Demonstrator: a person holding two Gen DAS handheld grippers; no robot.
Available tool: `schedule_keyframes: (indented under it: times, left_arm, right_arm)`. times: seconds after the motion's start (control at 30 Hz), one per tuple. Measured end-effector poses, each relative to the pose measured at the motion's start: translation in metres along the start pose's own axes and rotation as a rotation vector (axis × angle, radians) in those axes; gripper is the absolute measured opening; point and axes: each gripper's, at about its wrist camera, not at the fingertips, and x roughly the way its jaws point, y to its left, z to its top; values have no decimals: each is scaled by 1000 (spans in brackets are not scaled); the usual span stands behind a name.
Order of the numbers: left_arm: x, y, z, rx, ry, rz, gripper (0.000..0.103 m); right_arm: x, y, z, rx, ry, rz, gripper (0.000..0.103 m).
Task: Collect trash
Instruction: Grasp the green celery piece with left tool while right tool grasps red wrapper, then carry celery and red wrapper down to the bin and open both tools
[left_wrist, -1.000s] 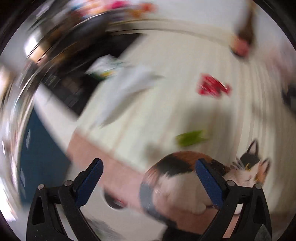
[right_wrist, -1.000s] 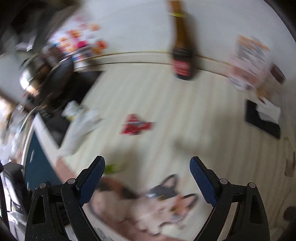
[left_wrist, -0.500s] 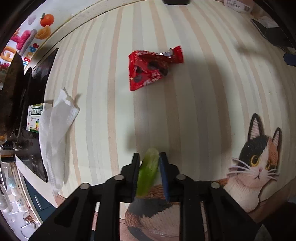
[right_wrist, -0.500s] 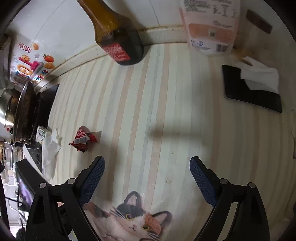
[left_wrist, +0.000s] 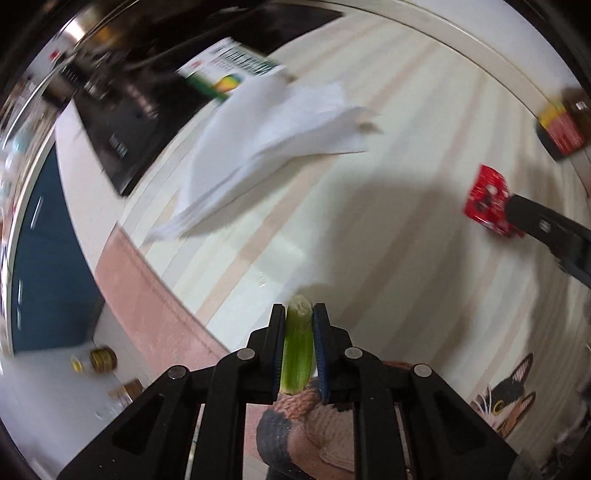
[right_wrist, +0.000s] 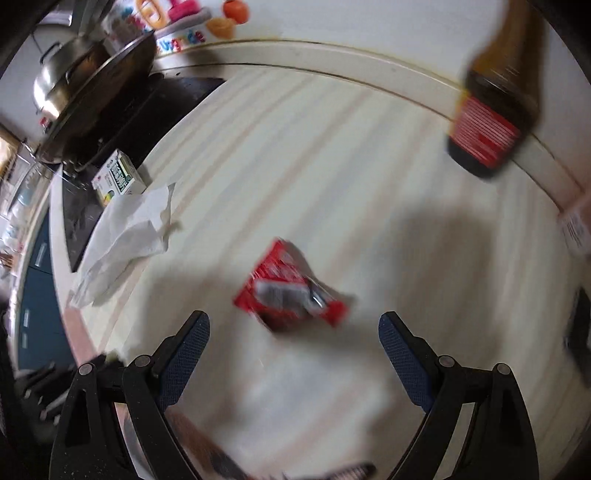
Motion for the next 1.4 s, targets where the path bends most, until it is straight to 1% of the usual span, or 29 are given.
schedule_keyframes:
  times: [0.03, 0.07, 0.1, 0.13, 0.2, 0.33, 0.43, 0.53, 0.6, 0.67, 0.73, 0.77, 0.8, 0.83, 0.9, 1.0, 1.07, 1.13, 1.17, 1.23, 1.27, 1.33, 1.4]
  left_arm:
    - [1, 3, -2, -13, 6, 0, 12]
    - [1, 6, -4, -25, 8, 1, 11]
    - [1, 6, -2, -39, 10, -4, 11]
    - [0, 10, -5, -56, 9, -13, 11]
    - [-4, 21, -11, -84, -6, -25, 11]
    - [-14, 45, -20, -150, -38, -54, 11]
    - [-21, 82, -28, -216, -62, -79, 10]
    - [-31, 122, -44, -291, -77, -102, 10]
    - [-34, 154, -58, -342, -89, -108, 10]
    - [-39, 187, -79, -404, -93, -110, 10]
    - [-34, 217, -96, -454, -96, -101, 10]
    - [-33, 234, -108, -488, -96, -94, 10]
    - [-29, 254, -119, -518, -94, -88, 10]
    - [-27, 271, -133, -550, -90, -80, 10]
    - [-20, 302, -161, -614, -77, -64, 10]
    - [-2, 342, -195, -692, -48, -46, 10]
    - [20, 367, -220, -745, -21, -36, 10]
    - [40, 385, -237, -781, 2, -33, 10]
    - [57, 394, -247, -803, 17, -40, 10]
    - [90, 410, -263, -846, 46, -58, 10]
    - [110, 418, -273, -875, 58, -82, 10]
    - [150, 432, -289, -931, 75, -142, 10]
    - [197, 444, -305, -994, 88, -221, 10]
  right_arm:
    - [6, 8, 3, -21, 1, -11, 87]
    - [12, 12, 5, -36, 4, -23, 53]
    - [22, 20, 7, -64, 24, -54, 13]
    - [27, 22, 10, -72, 37, -61, 13]
    - [23, 25, 7, -73, 14, -53, 11]
    - [1, 44, -2, -101, -12, -6, 8]
    - [-22, 69, -16, -140, -20, 47, 7]
    - [-42, 108, -34, -195, -12, 86, 6]
    - [-53, 140, -48, -227, -3, 129, 6]
    - [-61, 175, -63, -262, 5, 175, 5]
    - [-64, 213, -80, -304, 16, 222, 5]
    - [-65, 227, -88, -323, 21, 238, 5]
    - [-64, 253, -100, -361, 32, 260, 5]
    - [-62, 270, -111, -384, 40, 274, 5]
    - [-51, 308, -131, -432, 69, 306, 5]
    - [-27, 364, -166, -491, 115, 336, 5]
    - [-8, 391, -188, -523, 140, 346, 5]
    - [14, 412, -207, -549, 168, 352, 5]
    - [32, 424, -221, -555, 198, 362, 5]
    - [66, 439, -238, -553, 253, 378, 5]
    - [90, 448, -251, -557, 279, 383, 5]
    - [126, 456, -269, -565, 313, 389, 4]
    - [173, 463, -286, -554, 362, 398, 4]
